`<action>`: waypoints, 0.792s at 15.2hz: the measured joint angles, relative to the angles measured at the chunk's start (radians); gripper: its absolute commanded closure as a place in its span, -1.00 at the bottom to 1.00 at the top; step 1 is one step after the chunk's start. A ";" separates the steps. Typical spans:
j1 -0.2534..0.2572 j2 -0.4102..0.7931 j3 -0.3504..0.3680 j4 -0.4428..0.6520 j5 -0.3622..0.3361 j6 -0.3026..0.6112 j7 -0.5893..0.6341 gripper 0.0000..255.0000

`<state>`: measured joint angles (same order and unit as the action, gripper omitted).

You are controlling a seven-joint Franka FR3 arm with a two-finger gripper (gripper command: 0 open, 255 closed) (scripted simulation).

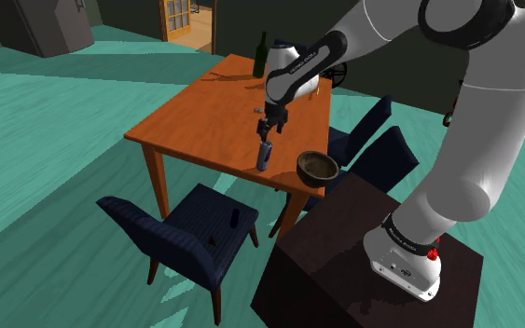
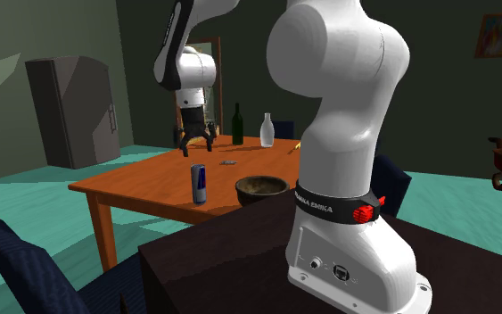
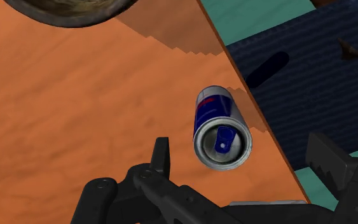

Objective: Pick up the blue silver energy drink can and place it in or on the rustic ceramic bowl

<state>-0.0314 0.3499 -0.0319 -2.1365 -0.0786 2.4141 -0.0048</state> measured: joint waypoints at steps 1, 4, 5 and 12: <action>-0.004 0.039 -0.001 0.029 0.001 0.012 -0.006 -1.00; -0.003 0.116 0.000 0.082 0.001 0.037 -0.003 -1.00; -0.005 0.125 0.000 0.082 0.001 0.046 -0.005 -1.00; -0.007 0.187 -0.002 0.088 -0.001 0.103 -0.004 -1.00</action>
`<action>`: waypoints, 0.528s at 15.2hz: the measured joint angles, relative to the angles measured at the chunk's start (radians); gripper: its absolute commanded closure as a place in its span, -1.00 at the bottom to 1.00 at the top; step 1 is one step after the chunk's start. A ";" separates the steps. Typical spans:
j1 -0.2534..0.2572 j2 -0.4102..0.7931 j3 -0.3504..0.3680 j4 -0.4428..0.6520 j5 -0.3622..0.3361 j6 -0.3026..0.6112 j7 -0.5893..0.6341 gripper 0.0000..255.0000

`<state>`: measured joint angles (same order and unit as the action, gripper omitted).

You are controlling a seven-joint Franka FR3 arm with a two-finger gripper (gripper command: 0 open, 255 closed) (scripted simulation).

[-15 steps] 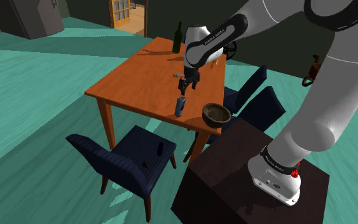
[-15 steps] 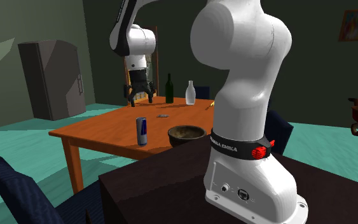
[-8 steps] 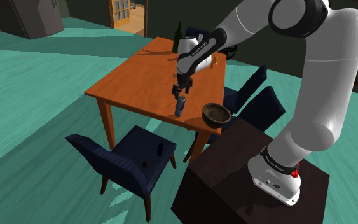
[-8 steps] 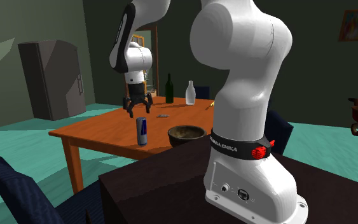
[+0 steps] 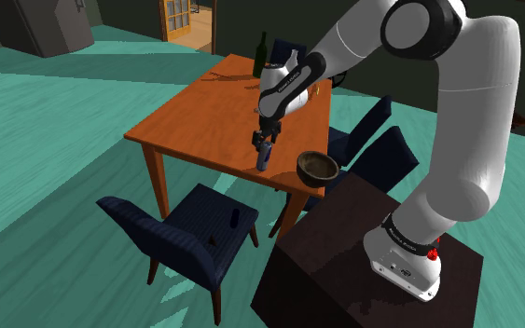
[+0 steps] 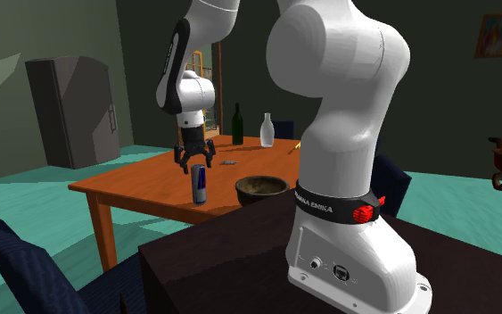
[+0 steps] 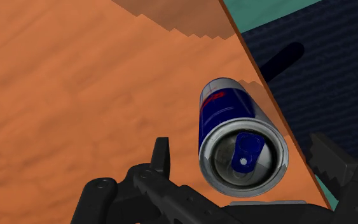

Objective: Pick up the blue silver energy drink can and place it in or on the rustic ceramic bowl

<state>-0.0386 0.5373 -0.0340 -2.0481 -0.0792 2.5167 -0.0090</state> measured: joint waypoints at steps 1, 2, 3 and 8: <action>0.000 0.001 0.000 0.000 0.000 0.001 0.000 -1.00; 0.000 0.001 0.000 0.000 0.000 0.001 0.000 -1.00; 0.000 0.001 0.000 0.000 0.000 0.002 0.000 -1.00; 0.000 0.001 0.001 0.000 0.000 0.002 0.000 1.00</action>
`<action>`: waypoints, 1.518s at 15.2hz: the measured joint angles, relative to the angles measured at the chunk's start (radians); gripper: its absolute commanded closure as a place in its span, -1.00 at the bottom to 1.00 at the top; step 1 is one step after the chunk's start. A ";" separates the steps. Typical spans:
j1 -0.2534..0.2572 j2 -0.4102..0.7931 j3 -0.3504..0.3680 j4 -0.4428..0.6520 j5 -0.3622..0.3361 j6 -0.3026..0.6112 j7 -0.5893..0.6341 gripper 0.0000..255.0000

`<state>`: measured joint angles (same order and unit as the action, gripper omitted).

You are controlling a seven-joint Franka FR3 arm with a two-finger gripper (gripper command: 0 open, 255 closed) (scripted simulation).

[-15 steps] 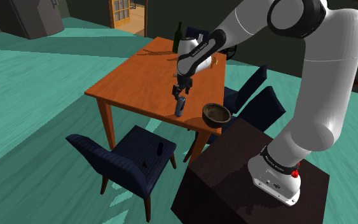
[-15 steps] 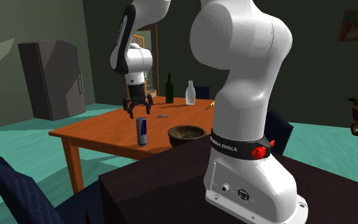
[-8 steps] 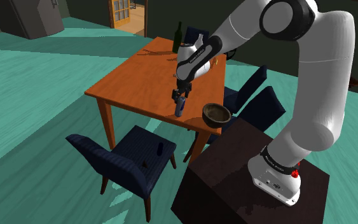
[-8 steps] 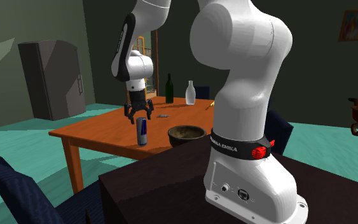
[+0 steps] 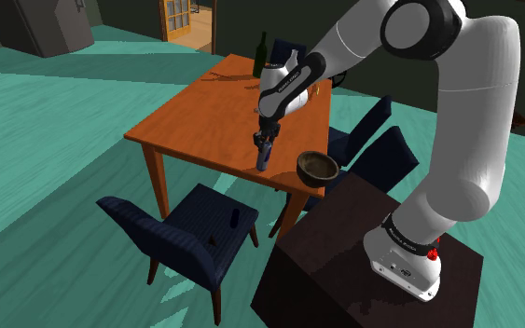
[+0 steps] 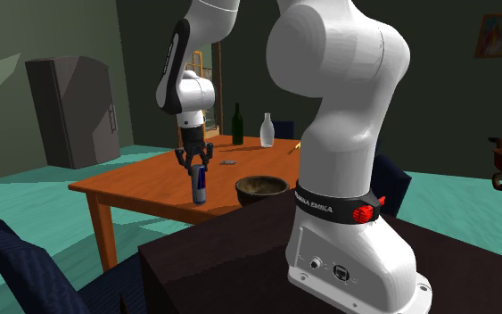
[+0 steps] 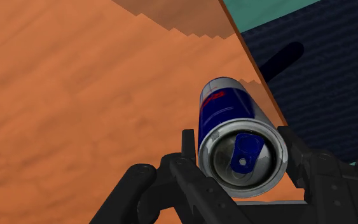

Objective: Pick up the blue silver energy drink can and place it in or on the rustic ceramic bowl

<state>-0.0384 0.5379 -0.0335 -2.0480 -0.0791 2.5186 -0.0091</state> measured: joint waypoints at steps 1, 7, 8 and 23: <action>0.000 0.000 0.000 0.000 0.000 0.000 0.000 1.00; 0.001 -0.001 0.001 0.000 0.000 0.000 0.000 1.00; 0.000 -0.006 0.000 -0.003 0.000 -0.004 0.000 1.00; 0.001 -0.162 0.002 -0.011 0.005 -0.152 -0.009 1.00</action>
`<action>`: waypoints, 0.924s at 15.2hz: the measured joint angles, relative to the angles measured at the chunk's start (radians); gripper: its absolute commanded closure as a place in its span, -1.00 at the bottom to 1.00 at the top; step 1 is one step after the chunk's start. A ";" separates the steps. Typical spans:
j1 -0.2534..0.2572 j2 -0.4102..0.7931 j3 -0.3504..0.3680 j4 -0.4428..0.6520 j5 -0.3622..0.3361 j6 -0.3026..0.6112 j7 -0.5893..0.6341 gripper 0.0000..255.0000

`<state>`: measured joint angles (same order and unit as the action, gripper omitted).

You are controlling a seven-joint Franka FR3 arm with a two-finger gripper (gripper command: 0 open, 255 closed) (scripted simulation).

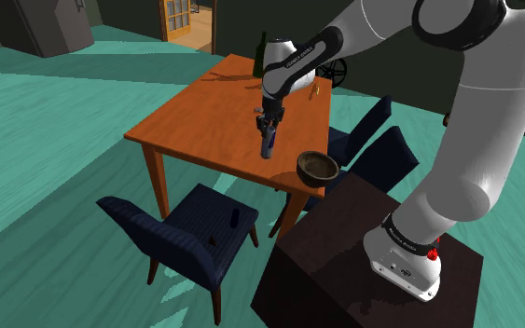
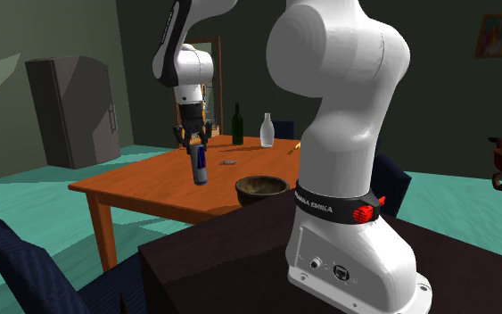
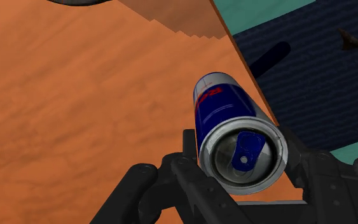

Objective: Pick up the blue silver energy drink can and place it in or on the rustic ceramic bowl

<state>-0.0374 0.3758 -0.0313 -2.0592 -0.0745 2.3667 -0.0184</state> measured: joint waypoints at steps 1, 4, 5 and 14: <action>0.000 -0.008 0.000 0.005 0.001 -0.013 -0.002 1.00; -0.001 -0.038 0.000 0.008 0.002 -0.045 -0.005 1.00; -0.001 -0.046 0.000 0.011 0.002 -0.057 -0.006 1.00; -0.002 -0.121 0.000 0.038 0.005 -0.158 -0.014 1.00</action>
<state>-0.0390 0.2552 -0.0310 -2.0214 -0.0696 2.2089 -0.0326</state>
